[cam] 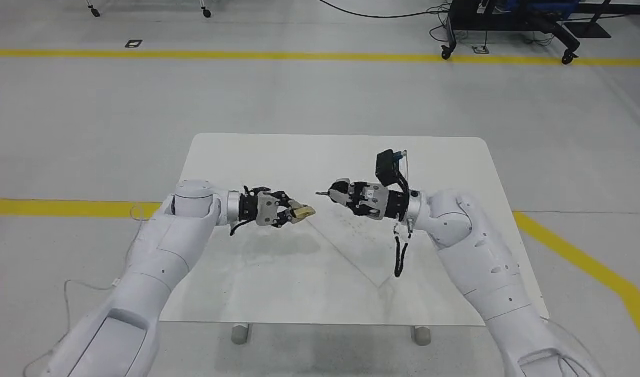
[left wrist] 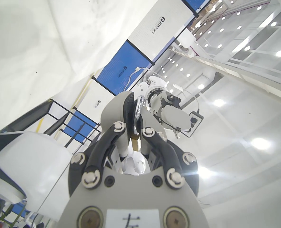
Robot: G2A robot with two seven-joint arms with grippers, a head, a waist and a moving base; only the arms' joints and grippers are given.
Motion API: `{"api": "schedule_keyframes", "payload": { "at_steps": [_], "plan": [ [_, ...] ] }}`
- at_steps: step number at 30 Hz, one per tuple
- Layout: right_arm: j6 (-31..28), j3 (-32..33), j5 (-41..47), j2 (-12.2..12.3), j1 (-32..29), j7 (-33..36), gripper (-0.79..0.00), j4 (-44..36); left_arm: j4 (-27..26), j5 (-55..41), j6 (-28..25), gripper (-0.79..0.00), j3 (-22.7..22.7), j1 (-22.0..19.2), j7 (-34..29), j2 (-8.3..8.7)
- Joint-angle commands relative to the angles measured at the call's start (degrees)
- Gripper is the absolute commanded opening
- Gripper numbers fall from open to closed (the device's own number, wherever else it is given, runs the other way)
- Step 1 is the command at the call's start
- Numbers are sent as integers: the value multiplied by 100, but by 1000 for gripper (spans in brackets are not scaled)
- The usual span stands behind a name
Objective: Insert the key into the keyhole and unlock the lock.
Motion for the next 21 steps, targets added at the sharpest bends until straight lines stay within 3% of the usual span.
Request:
{"api": "schedule_keyframes", "payload": {
  "at_steps": [1,6,13,17,21],
  "plan": [
    [13,-43,-801,67,-32,-289,-785,-622,11,10,63,-785,33,-17,-75,-2],
    [13,-324,-3163,426,-192,-709,-785,-1974,69,24,138,-785,205,-48,-133,-34],
    [13,-842,-5765,931,-165,-1683,-785,-2422,192,-213,176,-785,673,-90,-96,-88],
    [13,-1103,-6476,1113,6,-2339,-785,-2342,327,-438,215,-785,1082,-232,-57,-92],
    [13,-1274,-6650,1237,209,-2839,-785,-2196,450,-649,179,-785,1390,-367,-93,-84]
  ]
}}
